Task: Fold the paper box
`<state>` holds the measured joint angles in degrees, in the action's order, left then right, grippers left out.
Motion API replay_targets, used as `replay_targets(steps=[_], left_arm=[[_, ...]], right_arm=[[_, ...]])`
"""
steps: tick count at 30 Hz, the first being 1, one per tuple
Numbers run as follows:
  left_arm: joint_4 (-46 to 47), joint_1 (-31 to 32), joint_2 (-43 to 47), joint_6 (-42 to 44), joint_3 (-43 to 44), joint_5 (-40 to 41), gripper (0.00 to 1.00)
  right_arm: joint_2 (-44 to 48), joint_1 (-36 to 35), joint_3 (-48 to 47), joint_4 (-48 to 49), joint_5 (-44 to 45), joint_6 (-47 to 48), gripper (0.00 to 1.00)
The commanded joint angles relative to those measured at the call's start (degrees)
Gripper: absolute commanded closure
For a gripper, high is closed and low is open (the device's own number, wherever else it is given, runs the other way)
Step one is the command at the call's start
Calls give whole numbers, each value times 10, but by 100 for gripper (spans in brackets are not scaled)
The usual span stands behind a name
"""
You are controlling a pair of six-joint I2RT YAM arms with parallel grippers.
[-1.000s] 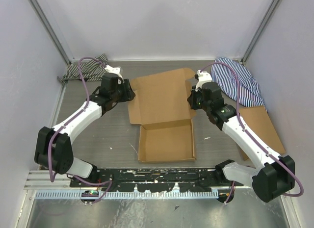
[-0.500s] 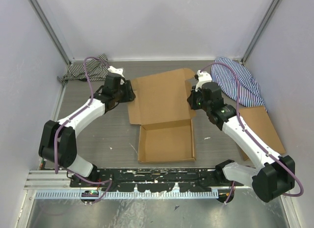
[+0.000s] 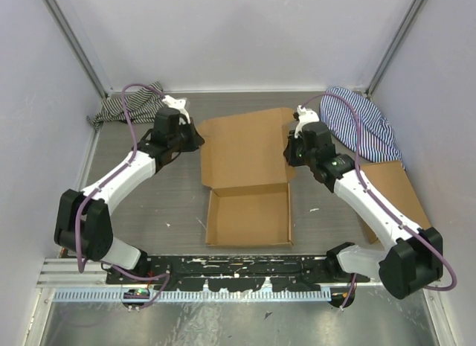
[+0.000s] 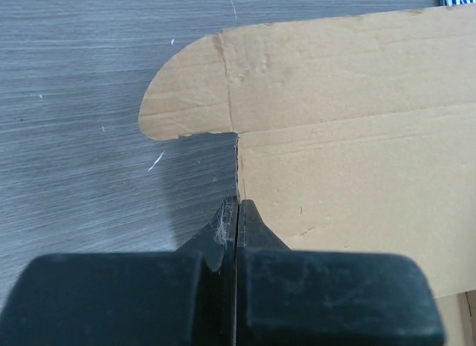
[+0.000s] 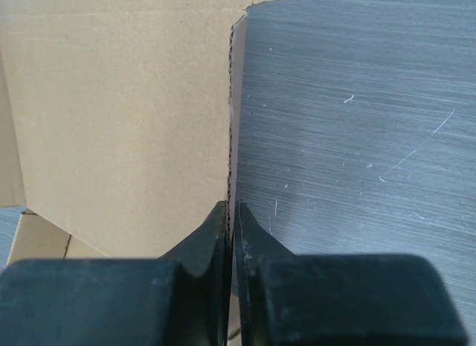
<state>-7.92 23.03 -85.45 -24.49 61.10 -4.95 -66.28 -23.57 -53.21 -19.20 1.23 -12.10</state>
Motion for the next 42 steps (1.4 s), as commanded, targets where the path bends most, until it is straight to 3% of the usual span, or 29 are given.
replay_targets(steps=[1, 14, 24, 34, 39, 42], left_arm=[[-4, -1, 37, 17, 11, -21, 100], [-35, 32, 122, 104, -3, 8, 100], [-13, 48, 200, 111, -52, 14, 100], [-21, 49, 228, 120, -60, 10, 100], [-22, 48, 227, 115, -52, 25, 100], [-32, 48, 215, 113, -36, 28, 100]], right_arm=[[-32, -2, -69, -25, 9, -11, 85], [-87, -1, -164, -127, 47, -9, 65], [-135, 14, -218, -140, 16, 15, 63], [-169, 20, -213, -133, 3, 9, 70], [-170, 21, -212, -127, -19, 3, 94], [-166, 21, -210, -124, -15, -7, 99]])
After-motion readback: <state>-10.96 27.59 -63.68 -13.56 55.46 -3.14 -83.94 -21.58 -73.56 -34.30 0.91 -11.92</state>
